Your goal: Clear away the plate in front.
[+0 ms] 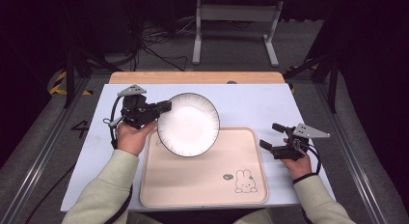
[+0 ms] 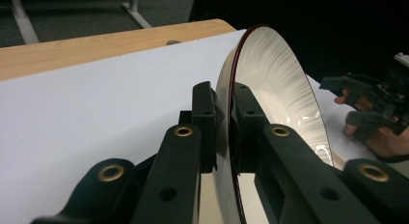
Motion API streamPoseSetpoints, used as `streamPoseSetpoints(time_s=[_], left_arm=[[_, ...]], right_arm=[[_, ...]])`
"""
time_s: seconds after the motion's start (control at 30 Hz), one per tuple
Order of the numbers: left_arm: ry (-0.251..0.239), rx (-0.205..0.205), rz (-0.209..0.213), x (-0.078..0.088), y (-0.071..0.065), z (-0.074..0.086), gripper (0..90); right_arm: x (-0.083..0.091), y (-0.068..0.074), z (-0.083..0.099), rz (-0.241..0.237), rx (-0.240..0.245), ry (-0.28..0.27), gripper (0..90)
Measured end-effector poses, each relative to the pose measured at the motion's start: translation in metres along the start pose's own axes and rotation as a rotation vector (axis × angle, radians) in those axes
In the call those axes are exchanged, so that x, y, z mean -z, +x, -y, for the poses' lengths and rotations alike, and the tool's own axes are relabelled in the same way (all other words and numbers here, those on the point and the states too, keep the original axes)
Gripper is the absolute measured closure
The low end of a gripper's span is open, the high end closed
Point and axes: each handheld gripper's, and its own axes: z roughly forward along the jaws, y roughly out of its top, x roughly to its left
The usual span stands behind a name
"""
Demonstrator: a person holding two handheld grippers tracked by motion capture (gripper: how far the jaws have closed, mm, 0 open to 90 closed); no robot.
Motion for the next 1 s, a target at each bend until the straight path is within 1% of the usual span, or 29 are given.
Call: streamPoseSetpoints(time_s=[0.13, 0.2, 0.37, 0.4, 0.47, 0.53, 0.57, 0.6, 0.63, 0.7, 0.8, 0.87, 0.93, 0.97, 1.0], left_arm=[[0.028, -0.029, 0.031, -0.002, -0.007, 0.0, 83.0], [0.034, -0.034, 0.049, -0.004, -0.011, 0.001, 83.0], [0.046, -0.054, 0.073, -0.006, -0.02, 0.001, 82.9], [0.054, -0.055, 0.077, -0.007, -0.022, 0.001, 83.0], [0.066, -0.072, 0.092, -0.009, -0.025, 0.001, 83.0], [0.085, -0.075, 0.105, -0.011, -0.029, 0.002, 83.0], [0.092, -0.089, 0.111, -0.013, -0.03, 0.002, 83.0], [0.092, -0.089, 0.111, -0.013, -0.03, 0.002, 83.0], [0.103, -0.095, 0.117, -0.016, -0.033, 0.004, 83.0], [0.112, -0.107, 0.12, -0.019, -0.035, 0.006, 83.0], [0.123, -0.107, 0.125, -0.022, -0.036, 0.007, 83.0], [0.139, -0.116, 0.127, -0.024, -0.038, 0.01, 82.9], [0.152, -0.115, 0.129, -0.027, -0.039, 0.012, 82.9], [0.16, -0.12, 0.139, -0.03, -0.038, 0.014, 82.9], [0.165, -0.115, 0.14, -0.032, -0.038, 0.015, 82.9]], right_arm=[[0.0, 0.0, 0.0, -0.001, -0.002, -0.001, 3.9], [0.0, 0.0, 0.0, -0.004, -0.003, 0.001, 3.9], [-0.001, 0.0, 0.0, -0.008, -0.004, 0.002, 3.9], [-0.001, 0.0, 0.0, -0.009, -0.005, 0.002, 3.9], [-0.001, 0.0, 0.0, -0.01, -0.007, 0.003, 4.0], [-0.001, 0.0, 0.0, -0.014, -0.006, 0.003, 4.0], [-0.001, 0.0, 0.0, -0.014, -0.006, 0.004, 4.0], [-0.001, 0.0, 0.0, -0.015, -0.006, 0.004, 4.1], [-0.001, 0.0, 0.0, -0.019, -0.006, 0.007, 4.1], [-0.001, 0.0, 0.0, -0.019, -0.006, 0.008, 4.1], [-0.001, 0.0, 0.0, -0.02, -0.006, 0.007, 4.1], [-0.001, 0.0, 0.0, -0.02, -0.009, 0.006, 4.2], [-0.001, 0.0, 0.0, -0.021, -0.011, 0.008, 4.1], [-0.001, 0.0, 0.001, -0.02, -0.012, 0.008, 4.2], [-0.001, 0.0, 0.001, -0.02, -0.012, 0.008, 4.2]])
